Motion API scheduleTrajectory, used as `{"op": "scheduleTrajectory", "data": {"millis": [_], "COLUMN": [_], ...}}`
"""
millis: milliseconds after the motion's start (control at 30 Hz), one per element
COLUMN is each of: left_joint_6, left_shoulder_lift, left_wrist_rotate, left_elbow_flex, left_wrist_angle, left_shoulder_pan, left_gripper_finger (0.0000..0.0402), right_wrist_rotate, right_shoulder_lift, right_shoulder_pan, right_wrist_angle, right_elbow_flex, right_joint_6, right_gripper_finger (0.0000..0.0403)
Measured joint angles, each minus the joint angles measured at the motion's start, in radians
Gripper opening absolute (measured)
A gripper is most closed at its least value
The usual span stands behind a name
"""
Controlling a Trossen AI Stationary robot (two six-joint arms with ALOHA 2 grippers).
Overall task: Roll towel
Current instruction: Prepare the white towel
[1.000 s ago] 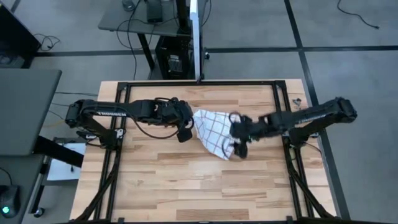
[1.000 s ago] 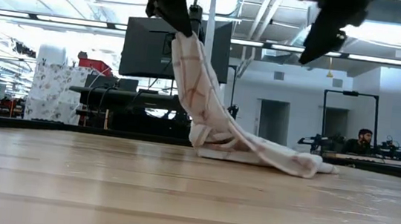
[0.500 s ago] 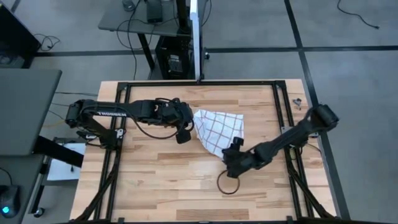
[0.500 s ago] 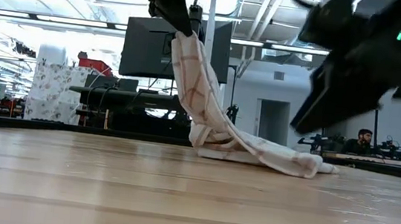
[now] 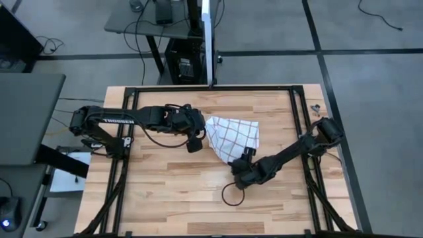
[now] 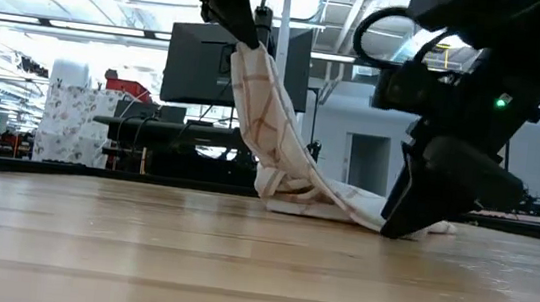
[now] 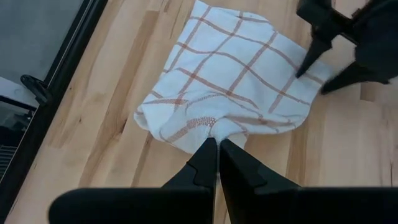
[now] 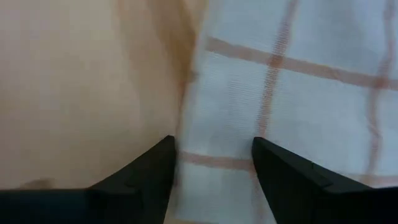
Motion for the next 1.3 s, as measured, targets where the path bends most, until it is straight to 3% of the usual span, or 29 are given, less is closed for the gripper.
{"op": "scheduleTrajectory", "data": {"millis": [133,267,333,533,833,1067,1300], "left_joint_6": [-0.002,-0.01,-0.01,-0.028,-0.004,0.054,0.149], "left_shoulder_lift": [0.0,0.0,0.0,0.0,-0.01,-0.01,-0.01], "left_wrist_rotate": [0.0,0.0,0.0,0.004,-0.013,-0.019,-0.031], "left_elbow_flex": [0.0,0.0,0.0,0.029,0.169,0.301,0.367], "left_wrist_angle": [0.0,0.0,-0.001,-0.143,-0.289,-0.289,-0.284], "left_shoulder_pan": [0.0,0.0,0.0,-0.001,0.014,0.071,0.193], "left_gripper_finger": [0.0,0.0,0.0,0.0,0.0,0.0,0.0], "right_wrist_rotate": [-0.005,-0.052,-0.081,-0.125,-0.135,-0.132,-0.126], "right_shoulder_lift": [0.0,0.001,-0.001,-0.134,-0.58,-0.855,-0.965], "right_shoulder_pan": [-0.017,-0.029,-0.034,-0.053,-0.181,-0.315,-0.498], "right_wrist_angle": [-0.051,-0.057,-0.057,-0.2,-0.361,-0.371,-0.291], "right_elbow_flex": [-0.001,-0.002,-0.002,-0.015,-0.01,-0.008,-0.008], "right_joint_6": [-0.007,-0.013,-0.014,-0.014,-0.014,-0.079,-0.227], "right_gripper_finger": [0.0135,0.004,0.0013,0.0004,0.0002,0.0001,0.0]}}
